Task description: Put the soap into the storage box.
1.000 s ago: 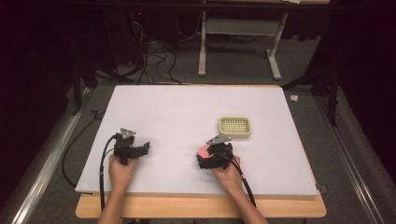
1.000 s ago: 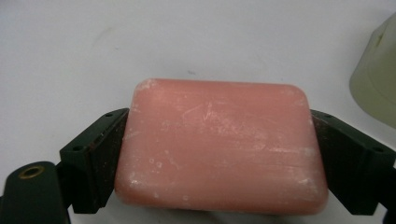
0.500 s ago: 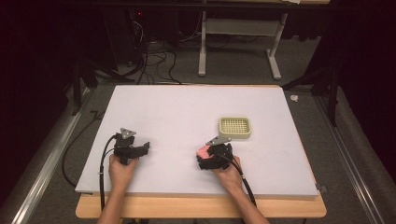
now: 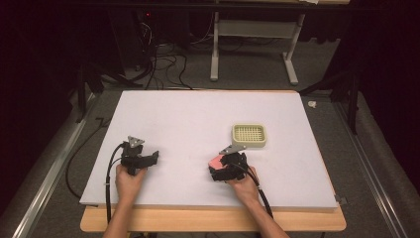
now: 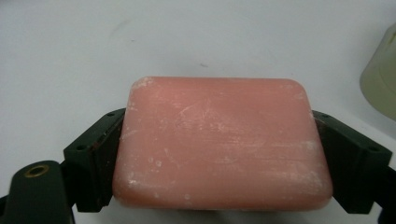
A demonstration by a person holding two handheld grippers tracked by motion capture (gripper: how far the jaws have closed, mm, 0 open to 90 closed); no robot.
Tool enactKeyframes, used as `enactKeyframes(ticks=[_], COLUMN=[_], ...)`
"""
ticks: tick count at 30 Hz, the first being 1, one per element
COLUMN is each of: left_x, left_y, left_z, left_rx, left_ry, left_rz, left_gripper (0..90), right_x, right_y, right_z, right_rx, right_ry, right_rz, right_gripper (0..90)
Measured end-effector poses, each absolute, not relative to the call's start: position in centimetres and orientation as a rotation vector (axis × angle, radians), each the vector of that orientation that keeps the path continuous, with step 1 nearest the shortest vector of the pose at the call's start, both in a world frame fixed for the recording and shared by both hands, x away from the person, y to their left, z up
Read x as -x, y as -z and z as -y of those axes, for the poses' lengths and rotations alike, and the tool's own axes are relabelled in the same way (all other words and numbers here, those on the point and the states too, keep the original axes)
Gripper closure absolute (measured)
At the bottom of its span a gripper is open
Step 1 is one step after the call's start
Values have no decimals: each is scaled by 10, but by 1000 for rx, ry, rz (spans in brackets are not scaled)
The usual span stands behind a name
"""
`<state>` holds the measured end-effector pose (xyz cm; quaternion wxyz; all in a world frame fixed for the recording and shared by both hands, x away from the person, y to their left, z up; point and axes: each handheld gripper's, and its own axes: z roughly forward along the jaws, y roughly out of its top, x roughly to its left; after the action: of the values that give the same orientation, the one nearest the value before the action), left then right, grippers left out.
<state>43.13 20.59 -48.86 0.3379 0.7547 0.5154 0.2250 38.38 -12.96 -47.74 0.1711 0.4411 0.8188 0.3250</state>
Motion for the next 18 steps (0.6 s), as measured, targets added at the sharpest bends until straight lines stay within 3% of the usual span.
enactKeyframes(ticks=[18], left_x=[-431], left_y=[489], left_z=[-206], left_rx=[-1966], left_ry=[-593], left_rz=[-1346], left_gripper=[237], right_x=[-379], right_y=[445], right_z=[149], right_rx=[-1235], right_ry=[-1015], right_rz=[-2302], right_gripper=[137])
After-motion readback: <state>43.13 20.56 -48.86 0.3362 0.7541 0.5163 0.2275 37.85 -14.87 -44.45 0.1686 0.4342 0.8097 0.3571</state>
